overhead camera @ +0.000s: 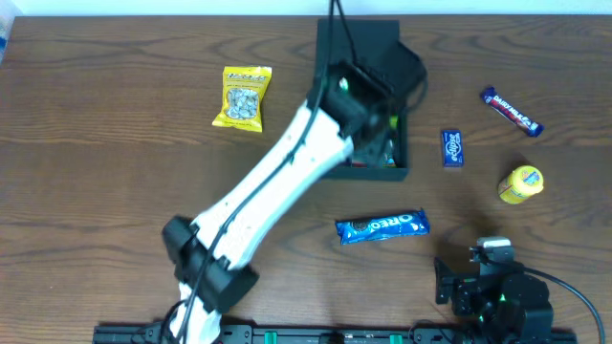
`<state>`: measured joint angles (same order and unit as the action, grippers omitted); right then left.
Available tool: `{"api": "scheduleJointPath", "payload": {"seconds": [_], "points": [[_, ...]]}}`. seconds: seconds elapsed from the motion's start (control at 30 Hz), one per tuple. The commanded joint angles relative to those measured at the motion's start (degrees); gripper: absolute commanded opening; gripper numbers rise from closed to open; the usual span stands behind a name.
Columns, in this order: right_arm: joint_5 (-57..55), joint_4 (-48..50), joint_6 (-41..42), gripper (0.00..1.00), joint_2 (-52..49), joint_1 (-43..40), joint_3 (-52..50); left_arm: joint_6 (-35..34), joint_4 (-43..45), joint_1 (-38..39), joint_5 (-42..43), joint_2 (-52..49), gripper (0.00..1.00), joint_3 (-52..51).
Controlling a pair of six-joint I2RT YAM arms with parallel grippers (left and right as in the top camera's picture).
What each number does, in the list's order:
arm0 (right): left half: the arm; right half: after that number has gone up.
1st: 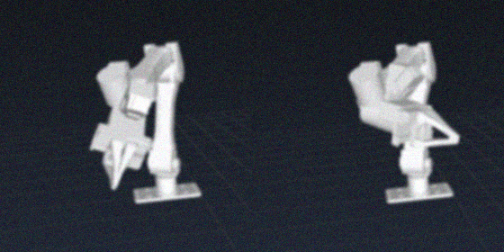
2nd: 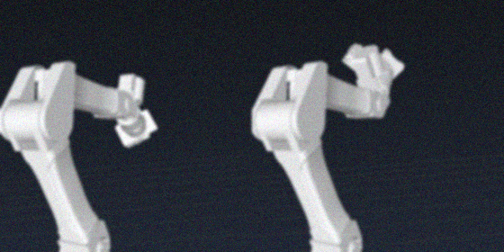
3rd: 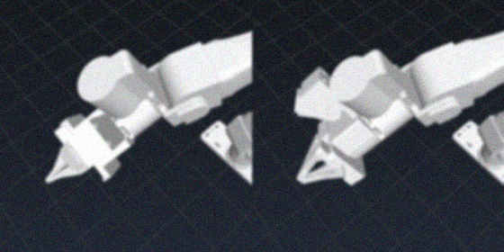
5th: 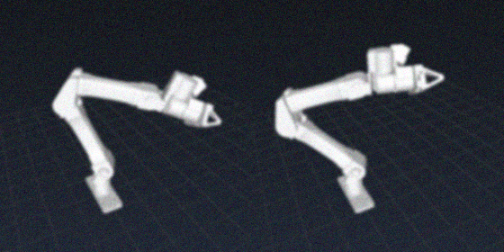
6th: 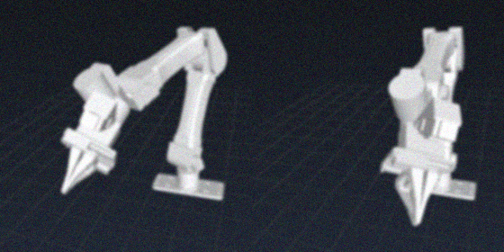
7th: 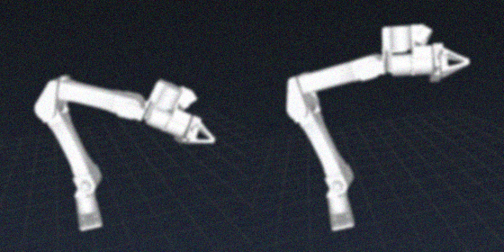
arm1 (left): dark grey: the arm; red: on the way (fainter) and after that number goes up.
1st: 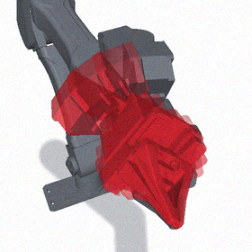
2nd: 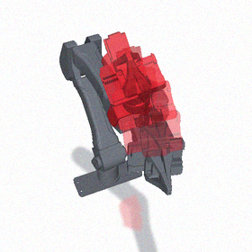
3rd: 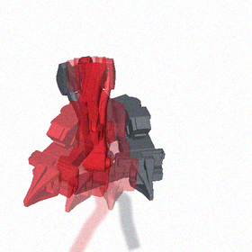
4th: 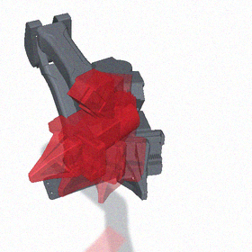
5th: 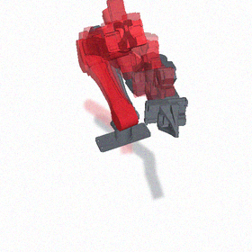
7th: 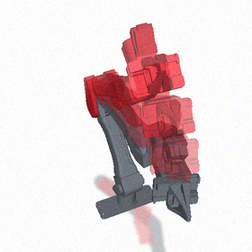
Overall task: Pack container
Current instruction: 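Move the left gripper right and down to the blue Oreo pack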
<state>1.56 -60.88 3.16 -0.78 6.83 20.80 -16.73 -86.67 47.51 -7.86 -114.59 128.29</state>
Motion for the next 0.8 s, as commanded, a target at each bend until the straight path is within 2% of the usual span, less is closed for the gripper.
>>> {"api": "scheduleJointPath", "payload": {"seconds": [0.0,0.1,0.27,0.43,0.53,0.63,0.77], "points": [[0.20,-0.39,-0.68,0.99,0.39,-0.55,-0.39,6.12,-3.69,4.15,-1.57,-0.87,0.96,0.11],[0.20,-0.39,-0.66,0.99,0.39,-0.55,-0.39,8.04,-6.32,8.33,-1.68,-0.92,0.95,-0.20],[0.20,-0.39,-0.66,0.99,0.39,-0.55,-0.39,9.99,-5.07,13.97,-1.77,-0.81,0.86,-2.89],[0.22,-0.39,-0.68,0.99,0.39,-0.55,-0.39,11.74,-2.56,17.03,-1.81,0.15,0.87,-7.37],[0.22,-0.39,-0.66,0.99,0.39,-0.55,-0.39,12.04,1.86,17.49,-2.67,3.04,0.88,-13.11],[0.22,-0.39,-0.68,0.99,0.39,-0.55,-0.39,12.02,9.79,17.46,-5.81,7.78,0.98,-22.21],[0.20,-0.39,-0.68,0.99,0.39,-0.55,-0.39,12.98,21.27,17.44,-10.73,14.78,0.95,-36.15]]}}
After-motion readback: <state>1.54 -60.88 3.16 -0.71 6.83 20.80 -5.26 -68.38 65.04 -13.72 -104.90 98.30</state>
